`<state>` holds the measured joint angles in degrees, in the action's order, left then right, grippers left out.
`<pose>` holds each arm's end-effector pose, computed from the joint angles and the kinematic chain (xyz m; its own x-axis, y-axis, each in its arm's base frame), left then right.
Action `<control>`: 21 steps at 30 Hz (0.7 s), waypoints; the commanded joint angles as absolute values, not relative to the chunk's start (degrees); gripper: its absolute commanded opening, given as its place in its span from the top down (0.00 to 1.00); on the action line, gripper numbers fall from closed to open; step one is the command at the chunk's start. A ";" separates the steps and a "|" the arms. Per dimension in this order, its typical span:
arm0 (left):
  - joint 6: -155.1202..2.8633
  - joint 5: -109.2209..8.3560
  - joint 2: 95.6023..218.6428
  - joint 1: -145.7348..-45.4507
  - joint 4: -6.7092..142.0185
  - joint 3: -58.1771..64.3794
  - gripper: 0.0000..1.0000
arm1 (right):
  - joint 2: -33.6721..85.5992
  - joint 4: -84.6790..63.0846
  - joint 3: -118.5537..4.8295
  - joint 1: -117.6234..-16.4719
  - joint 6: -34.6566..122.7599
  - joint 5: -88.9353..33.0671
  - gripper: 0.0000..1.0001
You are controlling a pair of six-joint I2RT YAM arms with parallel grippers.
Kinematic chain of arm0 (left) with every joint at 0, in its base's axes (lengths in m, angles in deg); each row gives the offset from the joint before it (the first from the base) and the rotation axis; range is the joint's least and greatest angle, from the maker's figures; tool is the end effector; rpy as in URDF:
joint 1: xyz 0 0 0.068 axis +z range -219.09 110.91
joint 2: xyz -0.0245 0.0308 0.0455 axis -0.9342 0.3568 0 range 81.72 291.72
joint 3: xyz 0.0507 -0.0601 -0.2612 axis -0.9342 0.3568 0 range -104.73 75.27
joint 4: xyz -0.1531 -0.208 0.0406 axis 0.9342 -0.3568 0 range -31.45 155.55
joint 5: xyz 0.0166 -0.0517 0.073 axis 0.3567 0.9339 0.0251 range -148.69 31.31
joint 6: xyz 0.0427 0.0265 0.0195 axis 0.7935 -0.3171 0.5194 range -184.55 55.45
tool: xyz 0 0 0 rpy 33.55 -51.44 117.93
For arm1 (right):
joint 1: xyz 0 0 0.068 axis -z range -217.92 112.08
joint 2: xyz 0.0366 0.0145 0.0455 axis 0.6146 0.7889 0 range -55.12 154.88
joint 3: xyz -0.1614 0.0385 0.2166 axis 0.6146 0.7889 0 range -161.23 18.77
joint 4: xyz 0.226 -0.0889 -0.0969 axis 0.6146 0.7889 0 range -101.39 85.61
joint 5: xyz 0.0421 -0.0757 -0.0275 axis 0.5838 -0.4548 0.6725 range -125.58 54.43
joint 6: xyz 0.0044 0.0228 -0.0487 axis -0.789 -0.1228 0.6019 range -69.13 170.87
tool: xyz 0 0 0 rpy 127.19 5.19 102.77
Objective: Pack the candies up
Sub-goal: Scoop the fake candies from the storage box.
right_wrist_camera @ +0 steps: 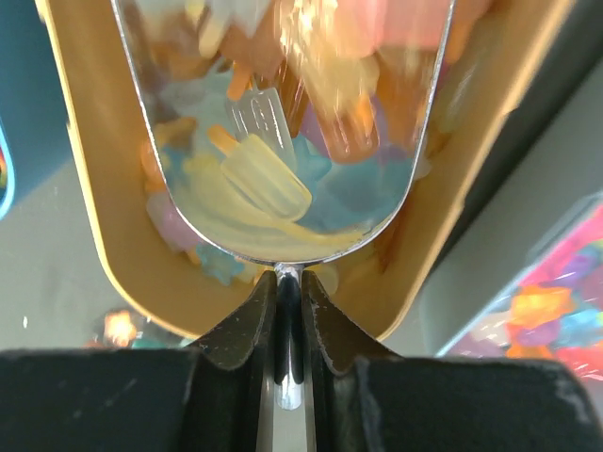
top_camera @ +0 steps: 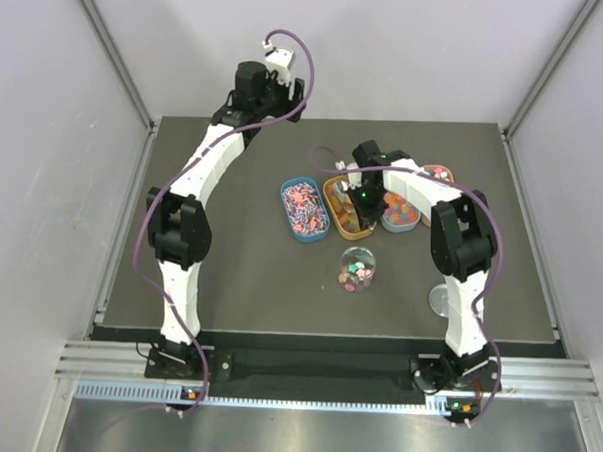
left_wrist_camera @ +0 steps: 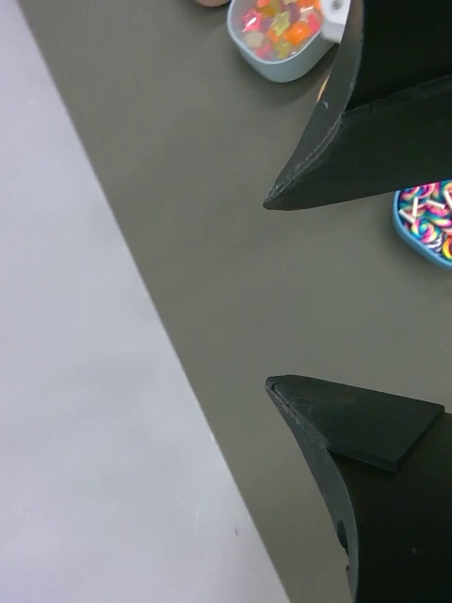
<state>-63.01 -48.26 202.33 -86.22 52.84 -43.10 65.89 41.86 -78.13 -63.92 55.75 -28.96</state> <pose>0.4826 -0.1555 0.3629 -0.2343 0.0998 -0.9670 0.4634 0.8859 -0.0209 0.3829 0.1913 0.1878 -0.8348 -0.5012 -0.2277 -0.5311 0.8422 0.0933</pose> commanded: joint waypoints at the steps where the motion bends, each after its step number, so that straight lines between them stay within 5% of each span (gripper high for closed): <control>1: -62.18 -47.18 203.09 -87.37 53.16 -42.77 0.25 | 60.38 34.58 -78.52 -63.06 55.00 -31.00 1.00; 12: -60.33 -49.02 199.50 -88.25 52.63 -38.91 0.25 | 53.43 36.85 -84.49 -62.97 58.50 -30.92 1.00; 21: -64.37 -35.59 187.02 -88.17 49.73 -24.14 0.37 | 37.89 46.78 -78.09 -62.97 71.95 -25.82 1.00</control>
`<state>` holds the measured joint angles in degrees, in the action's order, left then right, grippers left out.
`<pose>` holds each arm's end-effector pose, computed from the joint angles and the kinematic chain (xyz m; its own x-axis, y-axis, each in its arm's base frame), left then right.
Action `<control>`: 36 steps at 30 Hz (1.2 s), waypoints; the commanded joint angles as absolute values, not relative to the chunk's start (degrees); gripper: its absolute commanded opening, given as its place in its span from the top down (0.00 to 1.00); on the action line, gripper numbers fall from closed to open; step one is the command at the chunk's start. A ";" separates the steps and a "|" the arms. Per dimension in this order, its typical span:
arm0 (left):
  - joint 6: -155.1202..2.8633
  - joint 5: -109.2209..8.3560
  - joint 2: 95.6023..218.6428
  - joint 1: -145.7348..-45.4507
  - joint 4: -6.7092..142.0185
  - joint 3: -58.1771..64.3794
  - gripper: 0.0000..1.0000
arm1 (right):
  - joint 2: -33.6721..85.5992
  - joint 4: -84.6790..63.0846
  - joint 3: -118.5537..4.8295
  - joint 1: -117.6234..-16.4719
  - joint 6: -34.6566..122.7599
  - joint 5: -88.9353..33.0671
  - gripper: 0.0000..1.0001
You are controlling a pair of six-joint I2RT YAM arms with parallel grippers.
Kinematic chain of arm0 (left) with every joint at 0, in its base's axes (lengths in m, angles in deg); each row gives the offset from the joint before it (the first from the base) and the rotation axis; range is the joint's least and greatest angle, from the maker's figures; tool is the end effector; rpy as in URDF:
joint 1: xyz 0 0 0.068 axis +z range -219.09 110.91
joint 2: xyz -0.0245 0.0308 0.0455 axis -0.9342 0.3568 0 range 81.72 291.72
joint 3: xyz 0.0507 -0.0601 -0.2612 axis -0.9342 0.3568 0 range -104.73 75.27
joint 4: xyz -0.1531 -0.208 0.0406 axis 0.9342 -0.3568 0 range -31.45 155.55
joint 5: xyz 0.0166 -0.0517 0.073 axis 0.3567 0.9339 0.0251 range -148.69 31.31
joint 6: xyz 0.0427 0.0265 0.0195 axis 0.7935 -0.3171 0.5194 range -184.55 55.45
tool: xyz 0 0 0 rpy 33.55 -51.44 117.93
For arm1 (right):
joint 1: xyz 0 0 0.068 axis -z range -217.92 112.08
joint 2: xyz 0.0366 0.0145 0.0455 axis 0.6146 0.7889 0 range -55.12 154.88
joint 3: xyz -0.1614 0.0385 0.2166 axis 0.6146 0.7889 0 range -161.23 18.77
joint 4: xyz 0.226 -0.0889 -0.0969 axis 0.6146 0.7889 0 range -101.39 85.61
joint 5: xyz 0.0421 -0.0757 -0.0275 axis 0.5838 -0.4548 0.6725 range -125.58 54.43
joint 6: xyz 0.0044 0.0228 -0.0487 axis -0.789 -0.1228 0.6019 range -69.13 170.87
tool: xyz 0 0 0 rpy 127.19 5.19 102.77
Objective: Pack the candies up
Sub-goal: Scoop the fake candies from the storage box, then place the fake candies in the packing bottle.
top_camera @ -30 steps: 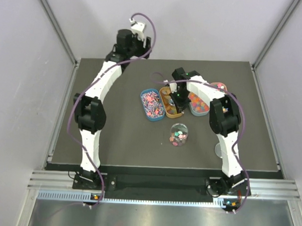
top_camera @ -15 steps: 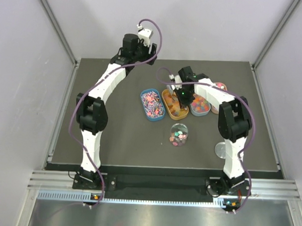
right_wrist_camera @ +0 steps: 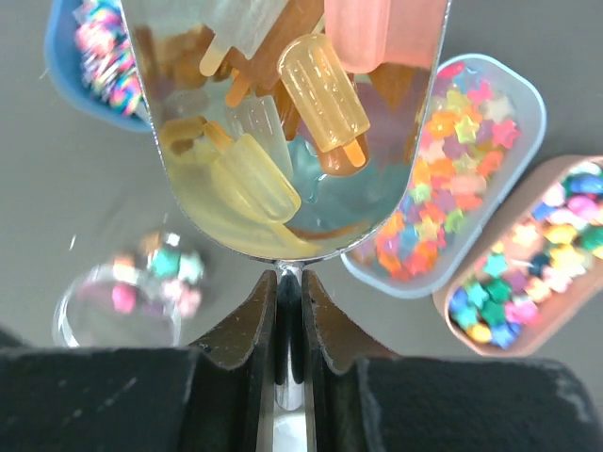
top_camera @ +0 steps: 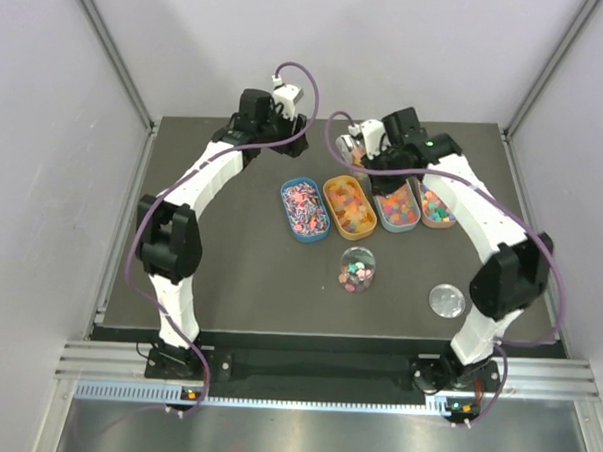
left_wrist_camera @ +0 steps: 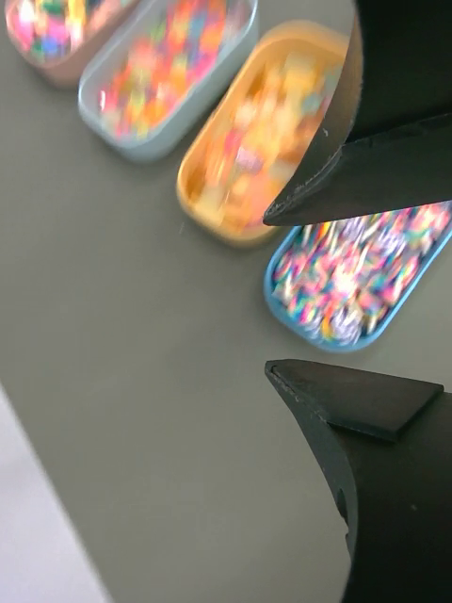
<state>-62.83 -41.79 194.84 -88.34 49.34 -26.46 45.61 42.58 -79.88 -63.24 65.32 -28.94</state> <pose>0.4418 -0.1653 0.3166 -0.4206 0.1772 -0.8898 0.5716 0.8134 -0.1082 0.3392 0.1650 0.3333 -0.6055 -0.5607 -0.5648 -0.6550 0.7542 -0.0466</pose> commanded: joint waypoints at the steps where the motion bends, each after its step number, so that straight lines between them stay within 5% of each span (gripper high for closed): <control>1: -68.90 -34.27 184.92 -87.90 50.25 -22.39 0.36 | 35.35 47.23 -77.04 -63.06 72.83 -25.73 1.00; 9: -85.37 -14.16 178.84 -84.74 56.76 -16.13 0.38 | 27.42 48.55 -67.37 -63.06 80.04 -26.70 1.00; 13: -91.69 -1.31 178.75 -85.00 59.48 -15.09 0.47 | 25.83 49.07 -65.25 -63.06 82.68 -28.01 1.00; 23: -85.65 -7.18 175.41 -91.41 56.50 -7.26 0.37 | 26.45 50.04 -66.74 -64.02 83.56 -28.63 1.00; 36: -81.08 -11.93 182.08 -94.67 54.13 -11.92 0.37 | 24.16 51.01 -66.65 -69.03 83.83 -29.51 1.00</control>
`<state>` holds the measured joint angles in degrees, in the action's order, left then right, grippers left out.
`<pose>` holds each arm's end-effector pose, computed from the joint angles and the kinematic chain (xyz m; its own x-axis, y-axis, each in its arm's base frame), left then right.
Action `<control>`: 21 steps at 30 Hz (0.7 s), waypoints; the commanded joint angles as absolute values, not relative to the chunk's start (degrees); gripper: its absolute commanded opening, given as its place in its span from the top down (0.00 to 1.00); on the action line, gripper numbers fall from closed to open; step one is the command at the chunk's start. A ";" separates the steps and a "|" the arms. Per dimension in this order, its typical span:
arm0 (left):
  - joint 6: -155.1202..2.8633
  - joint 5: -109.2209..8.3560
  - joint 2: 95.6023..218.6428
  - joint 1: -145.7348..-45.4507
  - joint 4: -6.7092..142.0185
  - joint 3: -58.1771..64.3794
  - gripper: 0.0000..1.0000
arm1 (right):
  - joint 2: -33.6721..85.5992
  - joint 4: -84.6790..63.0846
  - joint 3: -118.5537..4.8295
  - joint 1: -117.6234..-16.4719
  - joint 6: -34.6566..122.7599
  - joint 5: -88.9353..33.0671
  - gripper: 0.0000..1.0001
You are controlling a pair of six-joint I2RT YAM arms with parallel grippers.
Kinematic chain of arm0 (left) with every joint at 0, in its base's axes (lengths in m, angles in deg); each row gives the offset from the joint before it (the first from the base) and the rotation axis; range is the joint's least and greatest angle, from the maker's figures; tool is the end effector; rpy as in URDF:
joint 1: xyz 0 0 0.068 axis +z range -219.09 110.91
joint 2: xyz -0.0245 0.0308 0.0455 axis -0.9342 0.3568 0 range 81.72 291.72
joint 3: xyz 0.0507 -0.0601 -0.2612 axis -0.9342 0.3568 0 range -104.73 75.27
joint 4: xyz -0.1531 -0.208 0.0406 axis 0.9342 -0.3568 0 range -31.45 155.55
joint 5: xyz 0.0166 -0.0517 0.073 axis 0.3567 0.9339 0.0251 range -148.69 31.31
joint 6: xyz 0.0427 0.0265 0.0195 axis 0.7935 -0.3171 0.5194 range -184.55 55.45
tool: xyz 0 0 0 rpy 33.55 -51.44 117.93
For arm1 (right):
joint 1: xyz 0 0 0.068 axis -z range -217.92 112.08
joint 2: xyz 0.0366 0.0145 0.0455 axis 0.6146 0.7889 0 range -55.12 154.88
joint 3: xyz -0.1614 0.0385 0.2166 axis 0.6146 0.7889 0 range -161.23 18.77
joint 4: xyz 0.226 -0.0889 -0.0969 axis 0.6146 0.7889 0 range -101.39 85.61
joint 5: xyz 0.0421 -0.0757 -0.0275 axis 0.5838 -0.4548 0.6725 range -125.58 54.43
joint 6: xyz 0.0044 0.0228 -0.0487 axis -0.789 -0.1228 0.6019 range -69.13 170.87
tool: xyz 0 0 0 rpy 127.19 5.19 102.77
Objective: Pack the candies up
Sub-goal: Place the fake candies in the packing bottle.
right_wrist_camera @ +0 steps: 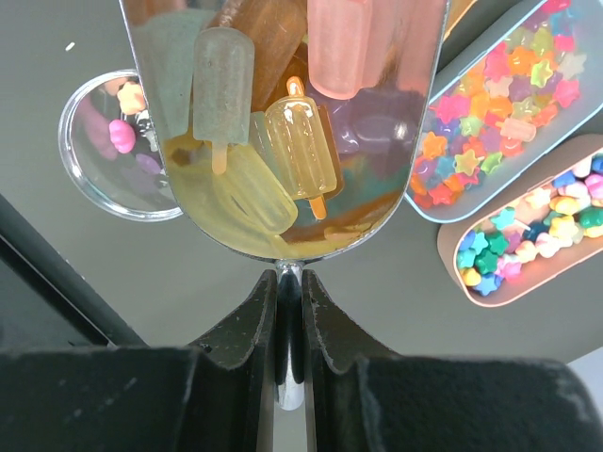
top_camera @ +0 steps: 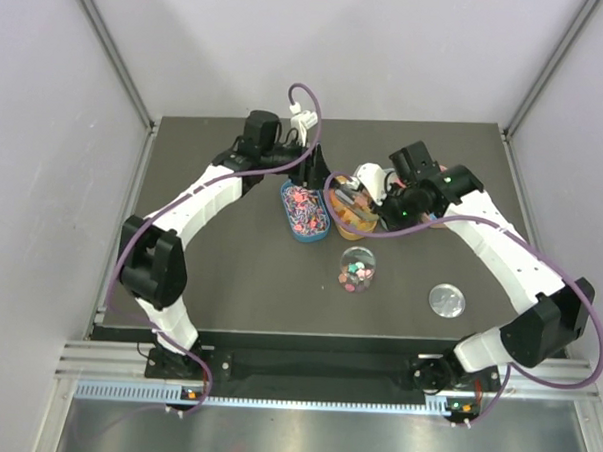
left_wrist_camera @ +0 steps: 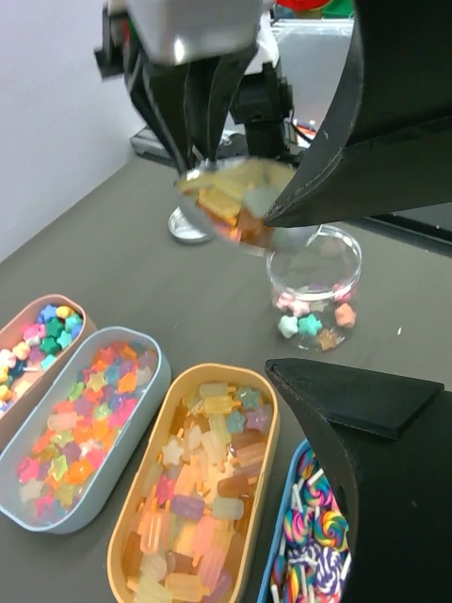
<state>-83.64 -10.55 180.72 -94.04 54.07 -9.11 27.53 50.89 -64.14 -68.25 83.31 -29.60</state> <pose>0.3527 -0.1934 0.3274 -0.6675 0.0698 -0.7414 0.7086 0.3657 -0.6035 0.2417 0.1457 0.3399 -0.3512 -0.8236 -0.4453 -0.8683 0.4644 -0.1741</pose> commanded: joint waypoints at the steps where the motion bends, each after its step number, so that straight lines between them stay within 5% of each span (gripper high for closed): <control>1: -80.72 -12.28 182.52 -95.10 53.78 -12.18 0.37 | 23.90 51.01 -66.74 -69.03 83.83 -29.51 1.00; 21: -76.85 -14.31 184.46 -96.95 52.19 -13.41 0.34 | 15.02 52.32 -67.11 -69.03 84.08 -29.16 1.00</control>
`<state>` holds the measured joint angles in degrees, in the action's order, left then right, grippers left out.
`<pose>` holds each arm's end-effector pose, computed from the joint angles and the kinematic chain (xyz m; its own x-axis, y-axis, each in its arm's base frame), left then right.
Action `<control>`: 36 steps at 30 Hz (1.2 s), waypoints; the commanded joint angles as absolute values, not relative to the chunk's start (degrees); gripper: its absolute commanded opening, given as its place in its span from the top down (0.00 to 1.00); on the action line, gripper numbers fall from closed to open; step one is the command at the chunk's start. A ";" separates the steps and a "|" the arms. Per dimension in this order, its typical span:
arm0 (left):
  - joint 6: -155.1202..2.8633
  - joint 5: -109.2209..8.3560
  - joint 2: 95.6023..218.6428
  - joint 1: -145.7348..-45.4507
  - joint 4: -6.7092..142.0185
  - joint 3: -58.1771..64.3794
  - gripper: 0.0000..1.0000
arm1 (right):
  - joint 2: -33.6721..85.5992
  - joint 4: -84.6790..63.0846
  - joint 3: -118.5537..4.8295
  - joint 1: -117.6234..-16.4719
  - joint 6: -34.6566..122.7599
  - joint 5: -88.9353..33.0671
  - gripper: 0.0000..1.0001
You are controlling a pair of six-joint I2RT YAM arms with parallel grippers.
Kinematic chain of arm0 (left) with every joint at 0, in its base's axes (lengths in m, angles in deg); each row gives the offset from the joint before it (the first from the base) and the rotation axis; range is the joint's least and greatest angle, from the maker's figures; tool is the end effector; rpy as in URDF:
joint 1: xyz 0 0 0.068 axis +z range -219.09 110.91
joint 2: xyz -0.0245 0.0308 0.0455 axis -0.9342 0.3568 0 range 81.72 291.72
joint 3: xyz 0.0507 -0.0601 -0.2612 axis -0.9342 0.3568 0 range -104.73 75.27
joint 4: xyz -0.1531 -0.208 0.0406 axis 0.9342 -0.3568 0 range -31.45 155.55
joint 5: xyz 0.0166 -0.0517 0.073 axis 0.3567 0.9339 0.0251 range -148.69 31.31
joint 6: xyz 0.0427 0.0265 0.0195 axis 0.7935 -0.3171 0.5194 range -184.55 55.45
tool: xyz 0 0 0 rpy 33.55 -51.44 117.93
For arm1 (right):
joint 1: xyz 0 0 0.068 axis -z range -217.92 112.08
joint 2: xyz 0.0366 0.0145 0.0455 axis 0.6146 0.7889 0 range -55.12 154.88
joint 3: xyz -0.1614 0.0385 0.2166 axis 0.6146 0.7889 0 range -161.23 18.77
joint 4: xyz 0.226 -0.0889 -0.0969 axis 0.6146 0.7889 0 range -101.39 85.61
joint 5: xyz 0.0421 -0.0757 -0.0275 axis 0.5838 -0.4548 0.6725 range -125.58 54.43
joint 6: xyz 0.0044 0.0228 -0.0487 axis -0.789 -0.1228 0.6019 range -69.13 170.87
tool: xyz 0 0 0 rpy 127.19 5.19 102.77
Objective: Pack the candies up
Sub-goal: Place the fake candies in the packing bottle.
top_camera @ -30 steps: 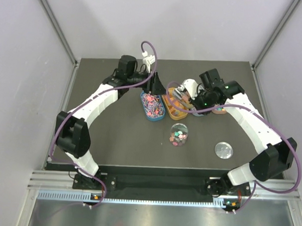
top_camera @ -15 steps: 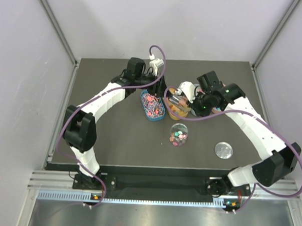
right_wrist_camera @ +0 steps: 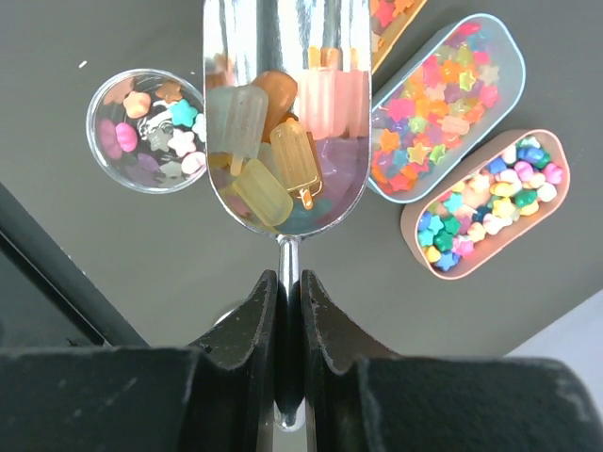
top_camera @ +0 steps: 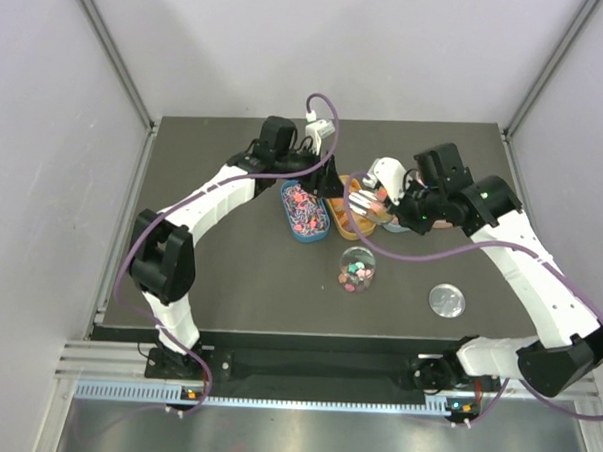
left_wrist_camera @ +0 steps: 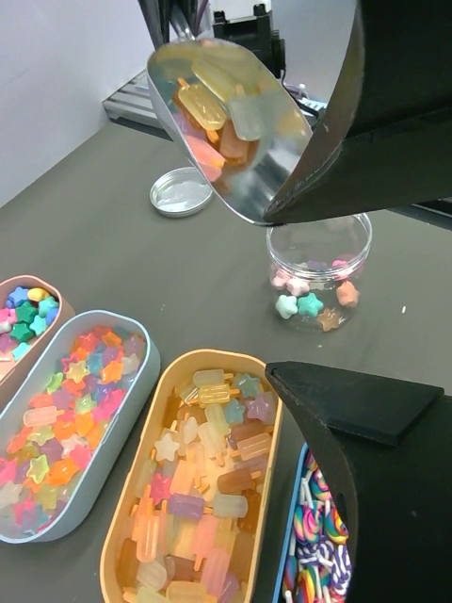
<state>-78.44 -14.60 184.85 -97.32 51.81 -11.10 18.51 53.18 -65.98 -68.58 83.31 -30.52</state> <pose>0.3563 -0.2195 0.3068 -0.6426 0.1492 -0.7515 0.7351 0.3965 -0.5498 0.2045 0.1249 0.3850 -0.2864 -0.7910 -0.5406 -0.8375 0.4808 -0.2598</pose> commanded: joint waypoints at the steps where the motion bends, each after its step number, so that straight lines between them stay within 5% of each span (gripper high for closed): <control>1: -77.11 -14.13 183.85 -96.95 52.54 -14.72 0.33 | 14.58 52.33 -66.05 -69.03 84.18 -28.64 1.00; 10: -73.96 -14.40 180.24 -94.41 50.35 -22.64 0.32 | 7.29 47.06 -50.76 -68.95 87.52 -24.50 1.00; 36: -71.32 -17.65 182.35 -88.34 49.91 -20.53 0.31 | 4.73 55.93 -43.28 -69.21 95.51 -27.83 1.00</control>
<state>-72.52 -17.66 182.62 -88.38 48.75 -20.69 3.95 54.78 -42.22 -68.58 93.30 -27.04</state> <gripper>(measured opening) 0.688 0.099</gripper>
